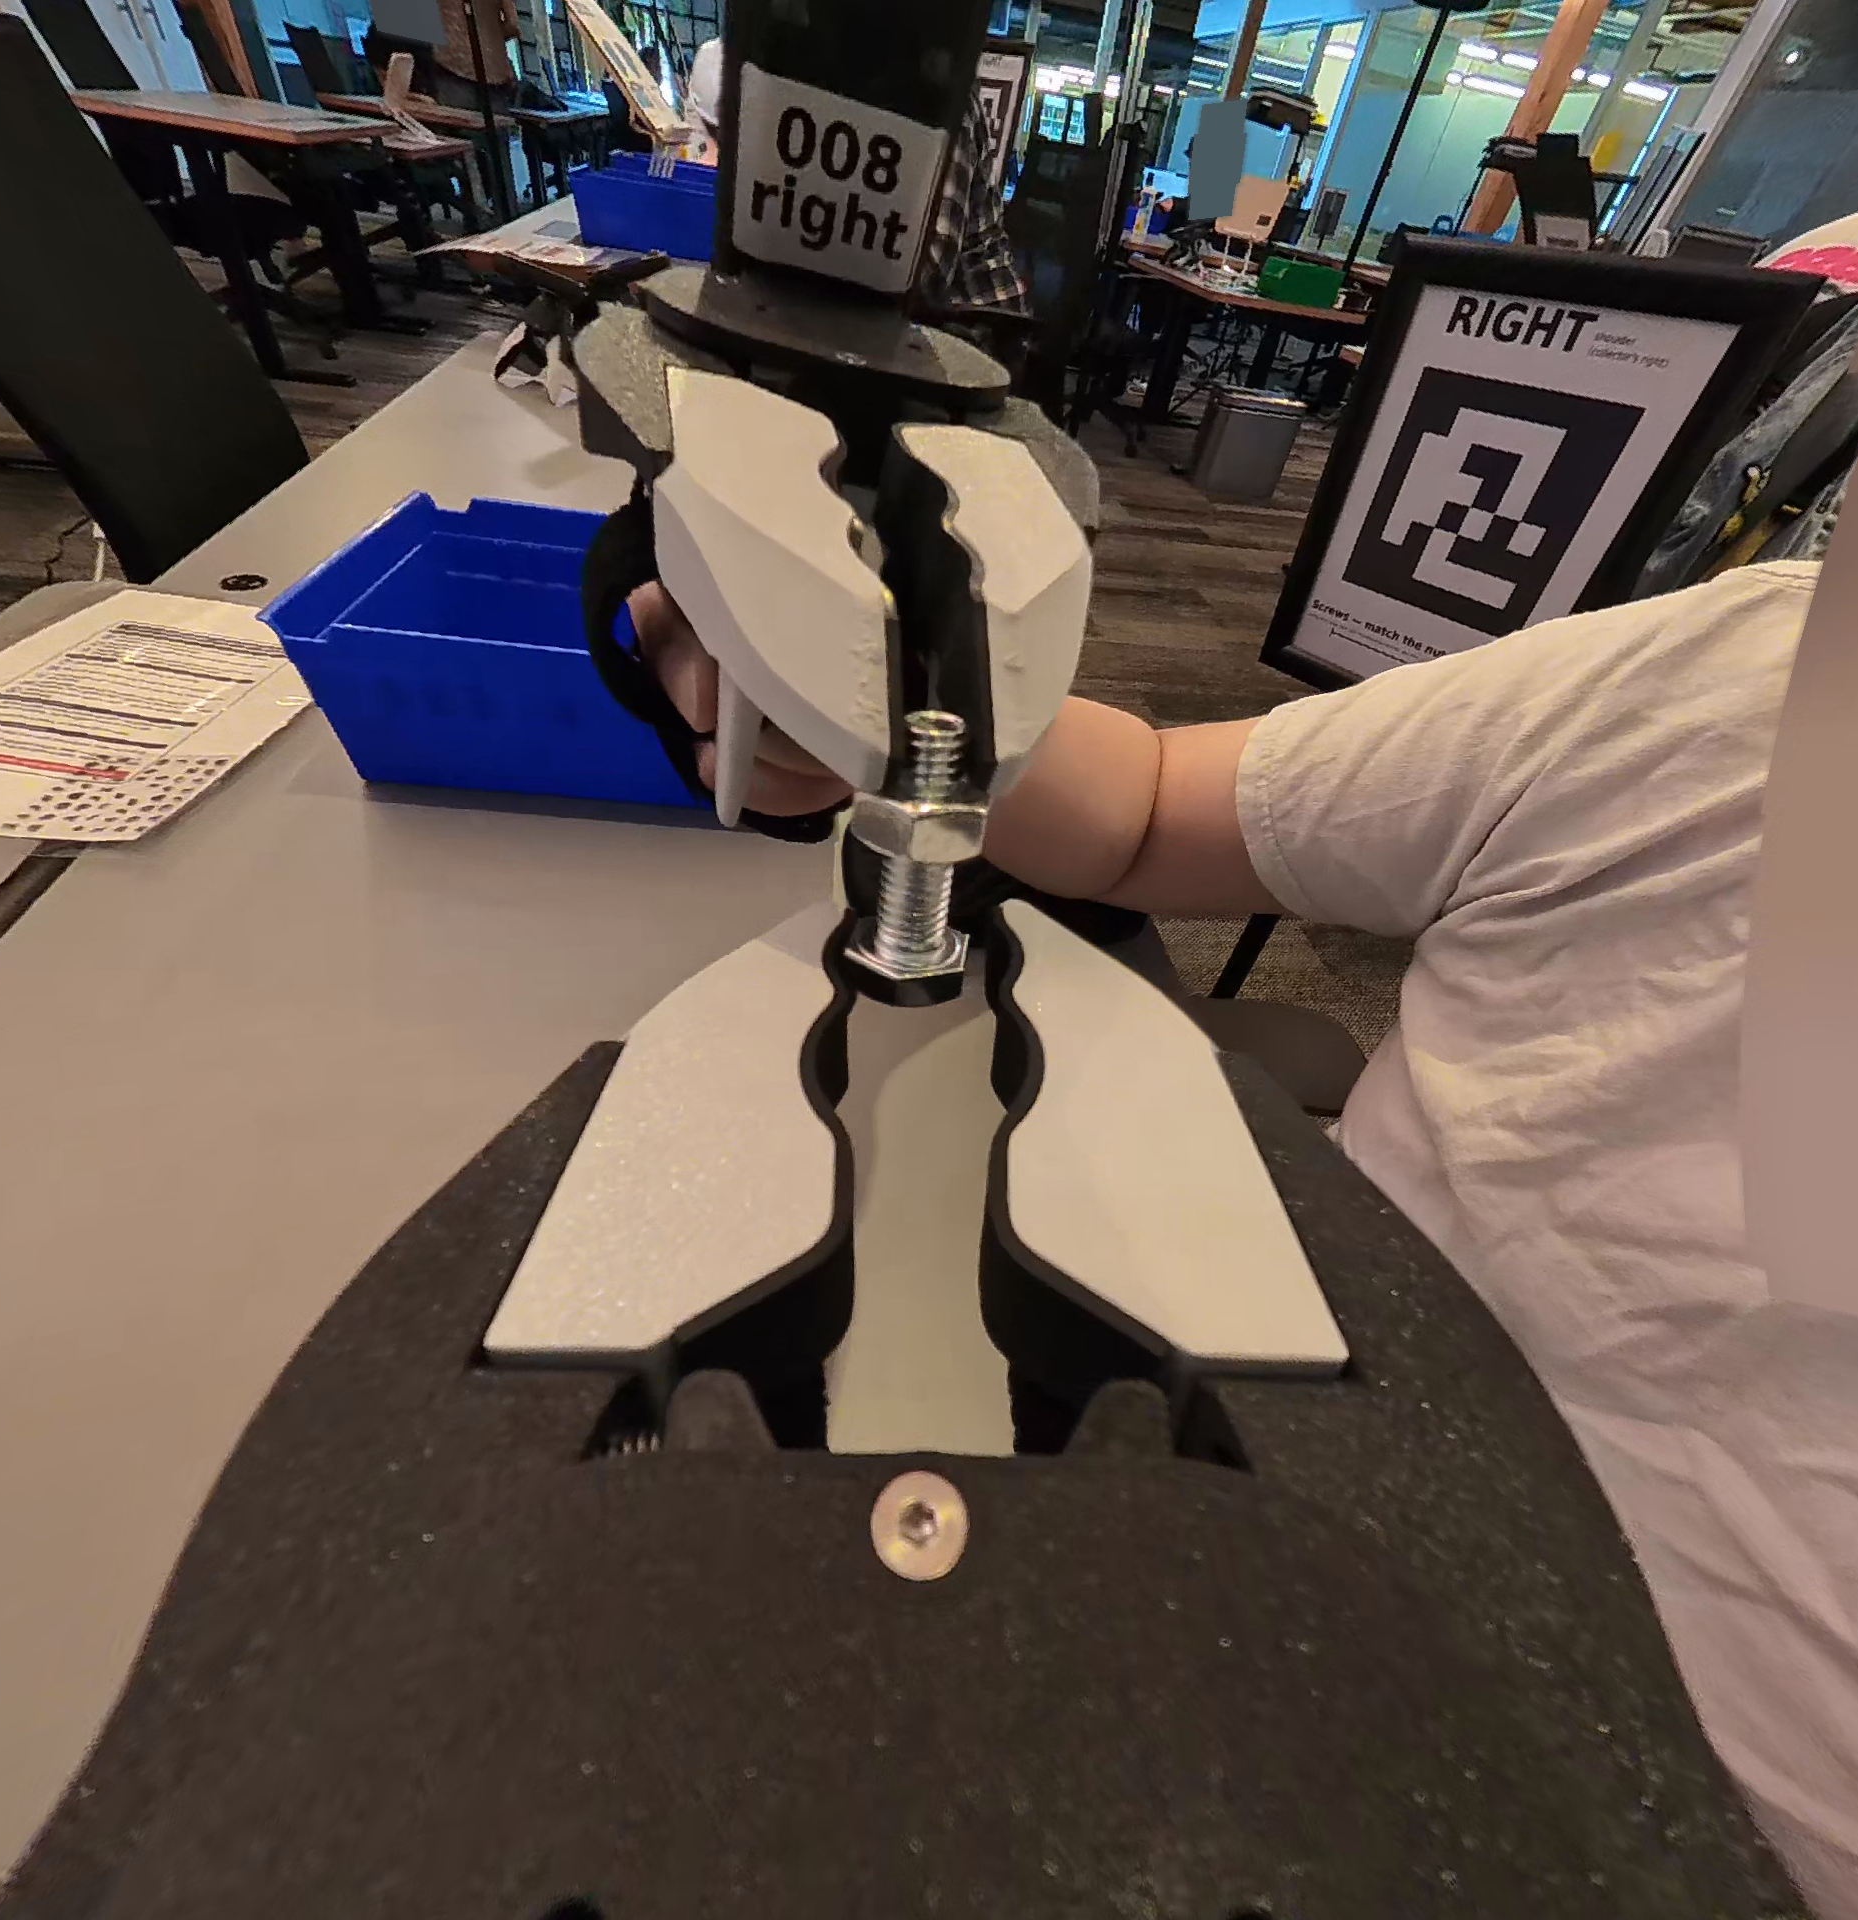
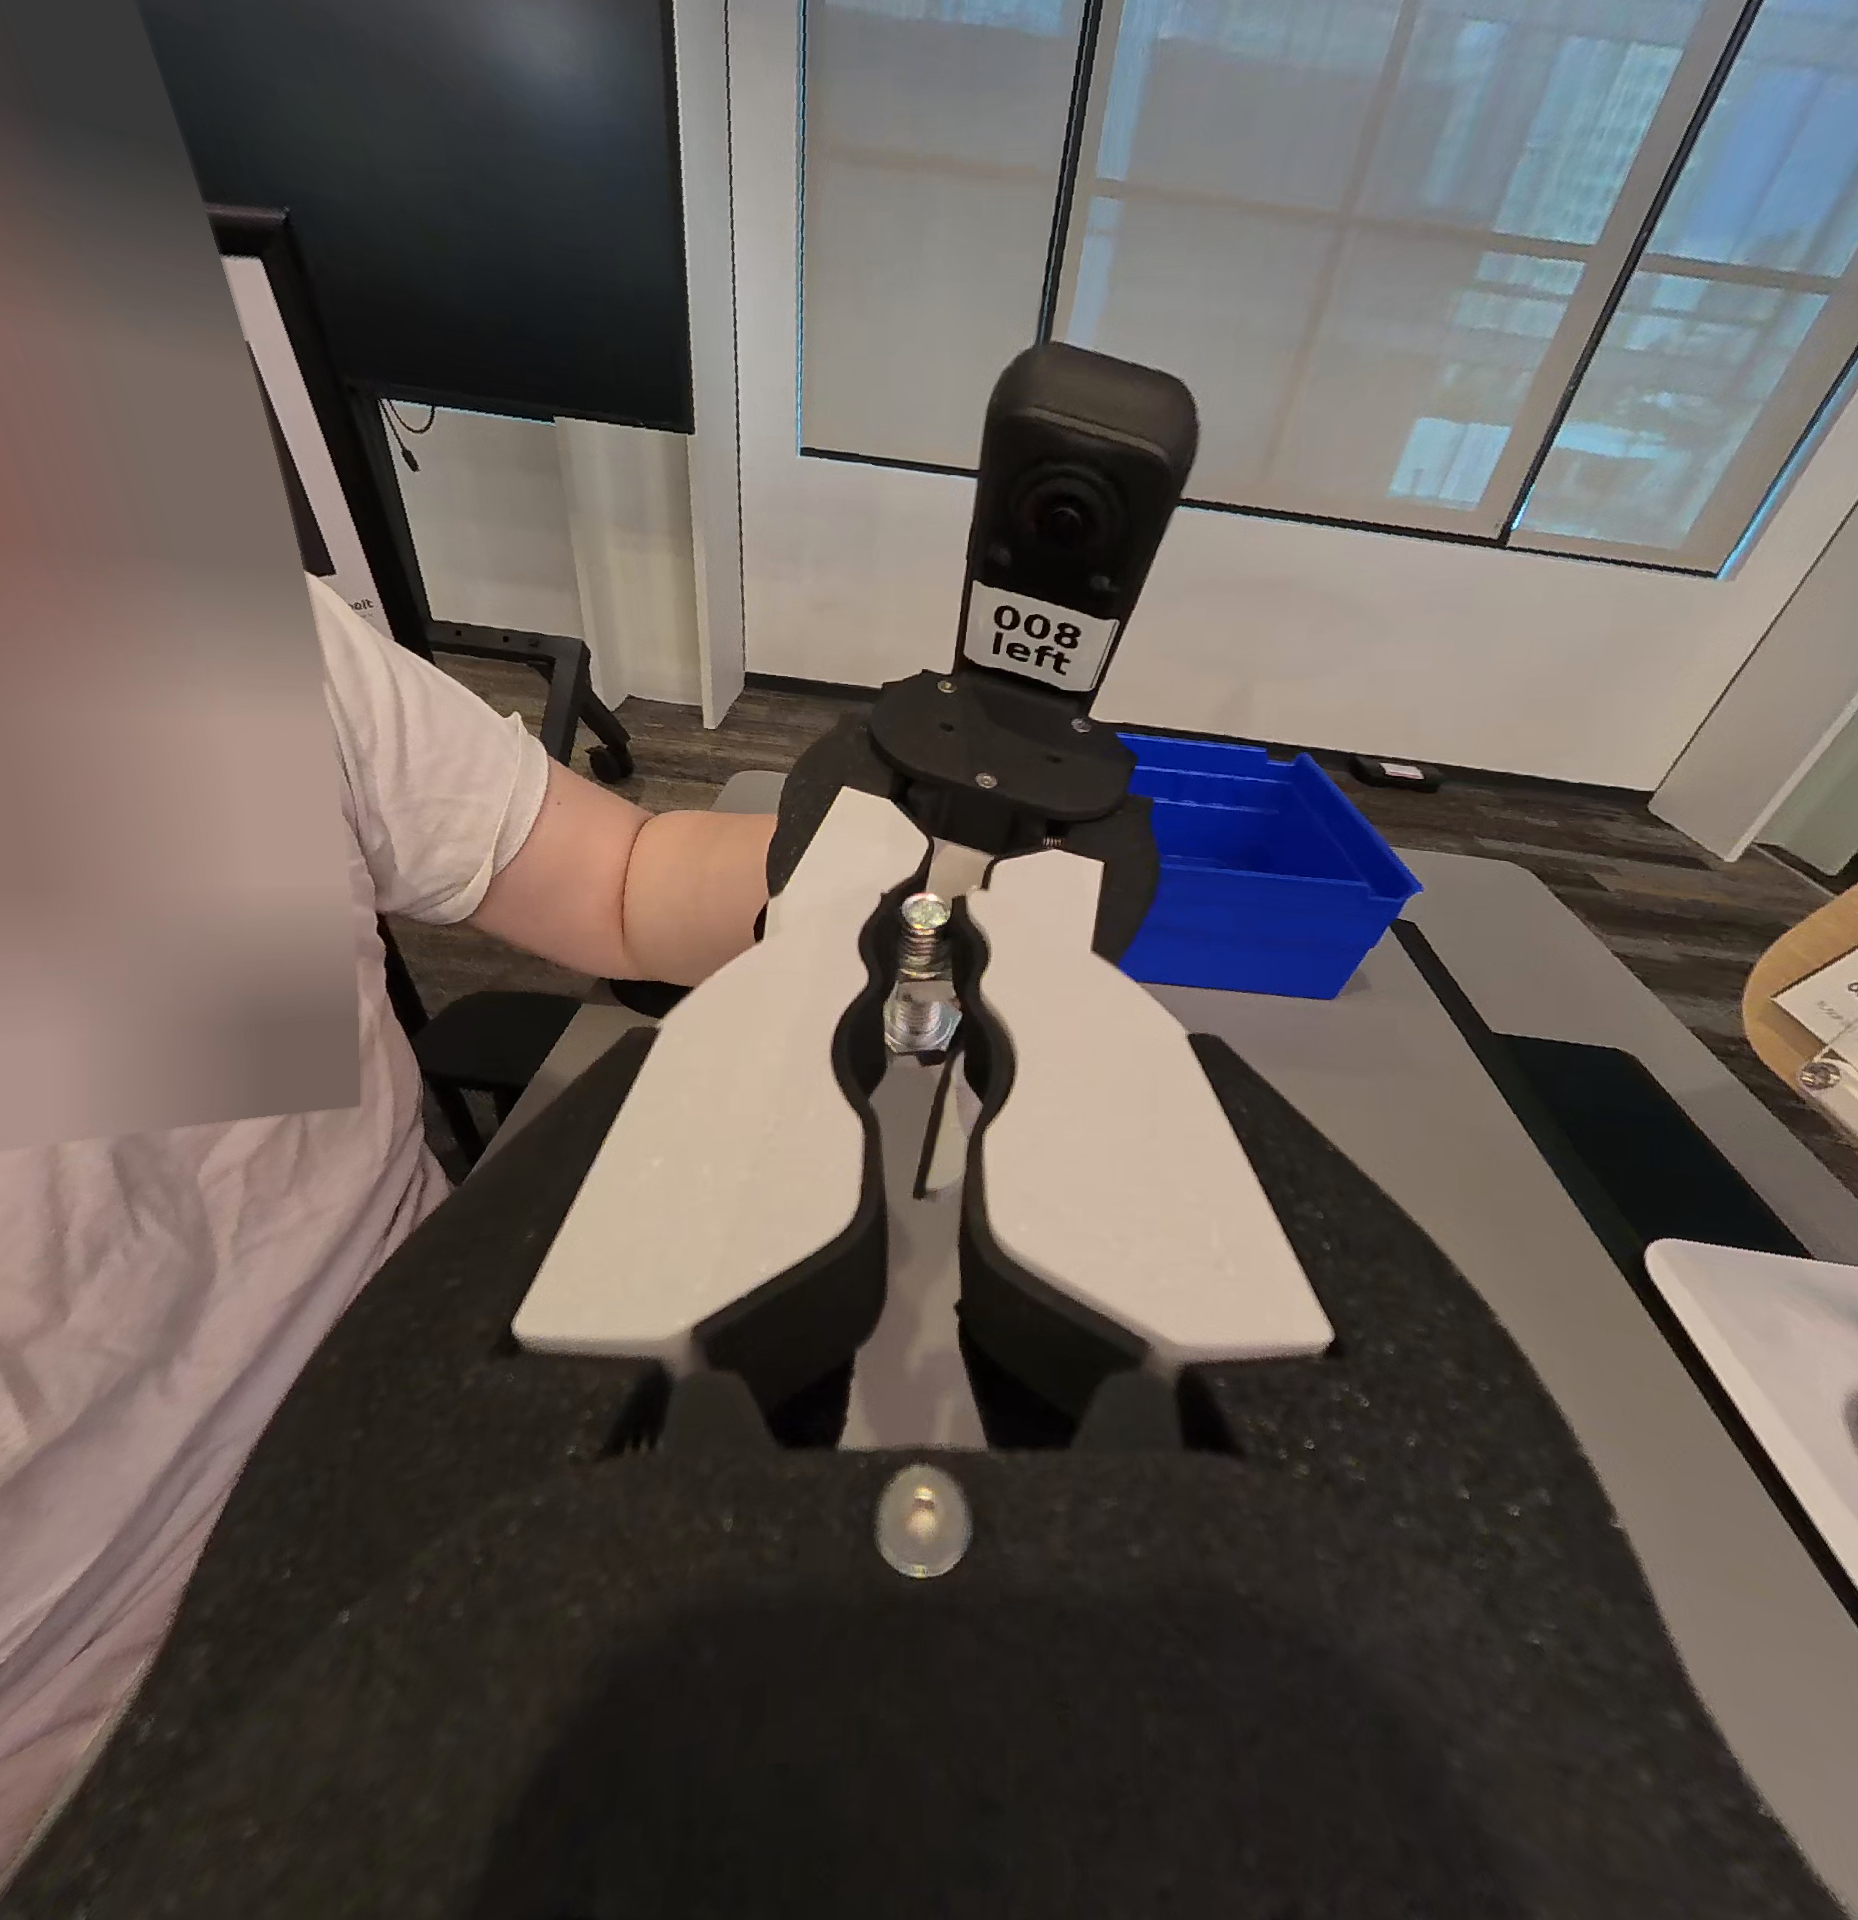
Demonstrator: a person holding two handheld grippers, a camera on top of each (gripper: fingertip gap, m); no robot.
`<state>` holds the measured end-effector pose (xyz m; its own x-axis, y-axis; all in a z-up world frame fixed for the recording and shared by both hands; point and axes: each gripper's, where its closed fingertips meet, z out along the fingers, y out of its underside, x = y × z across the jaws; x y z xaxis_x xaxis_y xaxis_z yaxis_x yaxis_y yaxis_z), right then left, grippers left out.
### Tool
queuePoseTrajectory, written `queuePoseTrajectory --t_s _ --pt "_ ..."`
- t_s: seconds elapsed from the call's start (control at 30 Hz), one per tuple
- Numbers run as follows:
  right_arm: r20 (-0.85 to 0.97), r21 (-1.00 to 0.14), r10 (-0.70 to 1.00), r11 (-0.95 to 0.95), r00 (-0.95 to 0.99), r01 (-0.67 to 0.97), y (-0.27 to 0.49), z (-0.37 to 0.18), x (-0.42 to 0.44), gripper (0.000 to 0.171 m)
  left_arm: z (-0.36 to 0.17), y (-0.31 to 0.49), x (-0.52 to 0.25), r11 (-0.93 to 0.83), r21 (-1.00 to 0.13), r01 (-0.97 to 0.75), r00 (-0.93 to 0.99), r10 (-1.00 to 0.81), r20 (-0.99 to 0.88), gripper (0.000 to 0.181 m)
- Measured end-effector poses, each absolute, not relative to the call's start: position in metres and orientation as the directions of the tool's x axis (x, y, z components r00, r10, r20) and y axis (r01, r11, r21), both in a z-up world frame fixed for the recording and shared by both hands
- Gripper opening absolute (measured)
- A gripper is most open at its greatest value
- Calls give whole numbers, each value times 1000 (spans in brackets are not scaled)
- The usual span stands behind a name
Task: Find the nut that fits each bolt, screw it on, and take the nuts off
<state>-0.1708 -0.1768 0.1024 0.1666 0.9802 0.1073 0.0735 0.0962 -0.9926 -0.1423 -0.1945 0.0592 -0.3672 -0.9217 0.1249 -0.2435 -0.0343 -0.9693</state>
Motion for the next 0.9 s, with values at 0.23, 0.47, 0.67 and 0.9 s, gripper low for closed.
queuePoseTrajectory --t_s 0.23,0.47,0.67,0.9 --pt "93 -994 984 83 149 76 -177 100 -171 9 58 -194 -141 -7 -970 -244 -357 -929 97 15" --pt "107 -994 966 98 235 49 -167 108 -165 30 60 -184 -138 29 -976 -218 -280 -959 34 15" --pt "66 -998 951 56 303 42 -160 109 -164 33 70 -171 -137 2 -986 -168 -179 -983 29 15" --pt "-6 -1000 957 0 290 -20 -153 111 -153 24 79 -178 -141 -14 -991 -132 -217 -975 42 15"
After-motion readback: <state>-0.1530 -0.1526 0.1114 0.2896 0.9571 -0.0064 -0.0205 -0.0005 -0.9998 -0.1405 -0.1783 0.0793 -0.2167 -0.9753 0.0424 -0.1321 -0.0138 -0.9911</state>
